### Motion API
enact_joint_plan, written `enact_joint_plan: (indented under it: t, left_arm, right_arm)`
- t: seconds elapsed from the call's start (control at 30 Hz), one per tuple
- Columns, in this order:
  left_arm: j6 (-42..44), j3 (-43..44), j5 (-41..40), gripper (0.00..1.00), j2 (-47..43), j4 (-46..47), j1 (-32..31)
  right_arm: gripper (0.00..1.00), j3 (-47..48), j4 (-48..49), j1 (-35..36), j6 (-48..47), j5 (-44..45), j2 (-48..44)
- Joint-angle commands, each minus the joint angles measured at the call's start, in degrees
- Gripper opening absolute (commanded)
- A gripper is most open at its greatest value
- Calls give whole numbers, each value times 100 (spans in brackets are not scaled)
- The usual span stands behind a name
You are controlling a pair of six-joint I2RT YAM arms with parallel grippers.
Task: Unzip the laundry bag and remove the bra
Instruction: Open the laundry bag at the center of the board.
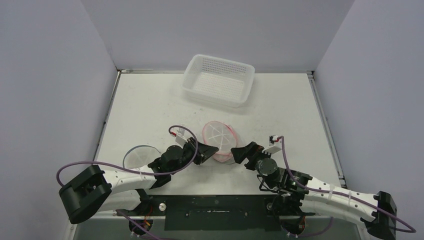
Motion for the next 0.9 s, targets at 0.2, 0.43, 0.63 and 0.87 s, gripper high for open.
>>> enact_joint_plan:
  t: [0.2, 0.43, 0.63, 0.87]
  left_arm:
    - [361, 546, -28, 69, -974, -885, -28]
    - [1314, 879, -616, 74, -2056, -3316, 22]
    - [1806, 964, -932, 73, -2521, -4242, 32]
    - [1895, 840, -1046, 73, -2786, -4550, 26]
  right_arm:
    - [88, 277, 1107, -605, -280, -777, 474]
    - [86, 202, 1609, -1160, -4, -1529, 929]
    - [85, 107, 2249, -1451, 273, -2101, 1425]
    - [84, 173, 2243, -1506, 522, -2317, 1902]
